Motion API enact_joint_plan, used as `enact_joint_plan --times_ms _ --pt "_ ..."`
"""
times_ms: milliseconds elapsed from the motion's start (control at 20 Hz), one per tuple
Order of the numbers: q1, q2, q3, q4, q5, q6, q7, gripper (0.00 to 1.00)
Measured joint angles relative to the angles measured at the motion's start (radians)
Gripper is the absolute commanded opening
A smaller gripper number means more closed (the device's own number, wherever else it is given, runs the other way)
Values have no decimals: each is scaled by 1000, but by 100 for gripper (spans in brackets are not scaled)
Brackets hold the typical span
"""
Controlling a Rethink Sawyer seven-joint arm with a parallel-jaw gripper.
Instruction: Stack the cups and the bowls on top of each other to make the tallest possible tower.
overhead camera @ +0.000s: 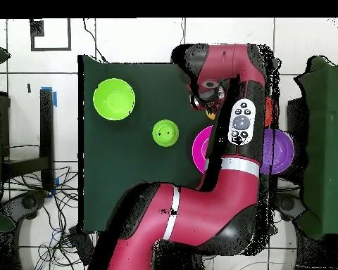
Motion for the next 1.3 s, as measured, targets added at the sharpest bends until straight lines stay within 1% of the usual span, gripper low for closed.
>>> enact_joint_plan --times_ms 500,1300 --pt "0 0 -17 0 10 -28 0 0" --pt "3 -1 -42 13 75 -39 0 0"
